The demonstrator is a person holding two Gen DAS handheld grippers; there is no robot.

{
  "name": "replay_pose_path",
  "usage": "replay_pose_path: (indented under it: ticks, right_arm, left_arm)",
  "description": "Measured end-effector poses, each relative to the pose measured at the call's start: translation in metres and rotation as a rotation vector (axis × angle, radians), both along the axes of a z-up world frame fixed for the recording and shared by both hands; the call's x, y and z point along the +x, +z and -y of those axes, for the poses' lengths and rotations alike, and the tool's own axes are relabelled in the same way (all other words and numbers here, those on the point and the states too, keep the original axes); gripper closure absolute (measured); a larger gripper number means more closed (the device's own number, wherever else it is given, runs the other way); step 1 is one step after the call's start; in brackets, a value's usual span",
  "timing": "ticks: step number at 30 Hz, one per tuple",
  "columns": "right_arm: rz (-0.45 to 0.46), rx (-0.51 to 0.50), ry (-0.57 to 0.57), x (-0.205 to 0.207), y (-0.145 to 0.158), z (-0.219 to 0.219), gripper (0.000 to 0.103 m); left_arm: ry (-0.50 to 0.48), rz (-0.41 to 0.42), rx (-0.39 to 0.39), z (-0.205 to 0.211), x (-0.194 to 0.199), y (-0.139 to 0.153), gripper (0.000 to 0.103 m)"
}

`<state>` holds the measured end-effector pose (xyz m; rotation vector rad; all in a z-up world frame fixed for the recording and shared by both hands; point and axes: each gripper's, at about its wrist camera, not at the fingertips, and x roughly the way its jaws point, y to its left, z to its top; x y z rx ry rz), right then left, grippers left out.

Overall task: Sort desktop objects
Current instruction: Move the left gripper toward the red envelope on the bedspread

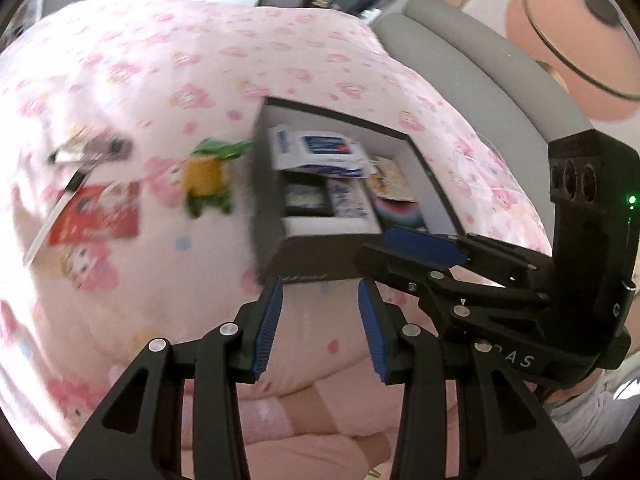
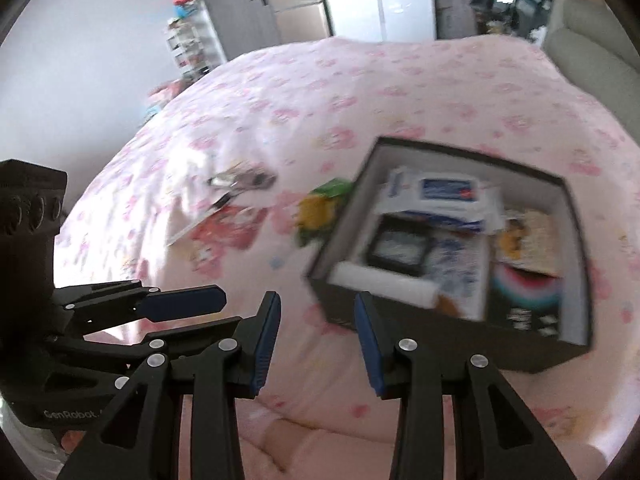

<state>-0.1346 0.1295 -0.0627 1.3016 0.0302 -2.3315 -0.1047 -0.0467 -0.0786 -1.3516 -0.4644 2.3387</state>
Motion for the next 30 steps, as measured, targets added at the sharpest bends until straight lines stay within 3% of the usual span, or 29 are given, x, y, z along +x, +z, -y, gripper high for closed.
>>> replay_pose_path:
  ticks: [4,8,13,16,20,23,24,26,30]
  right_arm:
    - [0.022,-0.011,0.046,-0.01,-0.01,0.041,0.069]
    - [0.038,-0.022,0.049,-0.028,-0.022,0.075,0.069]
    - [0.15,-0.015,0.026,-0.058,-0.064,0.11,0.069]
    - [0.196,0.015,0.021,-0.069,-0.091,0.124,0.069]
    - [0.25,0.034,0.017,-0.086,-0.12,0.137,0.069]
    - [0.282,0.014,-0.01,-0.102,-0.138,0.145,0.069]
    - [0.284,0.004,-0.024,-0.107,-0.142,0.148,0.069]
    - [0.292,-0.018,-0.057,-0.118,-0.151,0.154,0.068]
    - [0.331,-0.065,-0.094,-0.137,-0.171,0.166,0.065]
  left_arm:
    - [0.121,0.039,0.021,0.042,-0.005,-0.014,0.064]
    - [0.322,0.114,0.039,0.086,-0.034,-0.036,0.064]
    - [0.528,0.241,0.058,0.131,-0.075,-0.077,0.064]
    - [0.617,0.286,0.063,0.155,-0.079,-0.104,0.064]
    - [0.716,0.371,0.189,0.184,-0.073,-0.138,0.064]
    - [0.792,0.364,0.282,0.198,-0.064,-0.146,0.064]
    - [0.812,0.355,0.28,0.199,-0.063,-0.145,0.063]
    - [0.841,0.342,0.255,0.197,-0.06,-0.145,0.051]
    - [0.794,0.386,0.289,0.191,-0.064,-0.159,0.051]
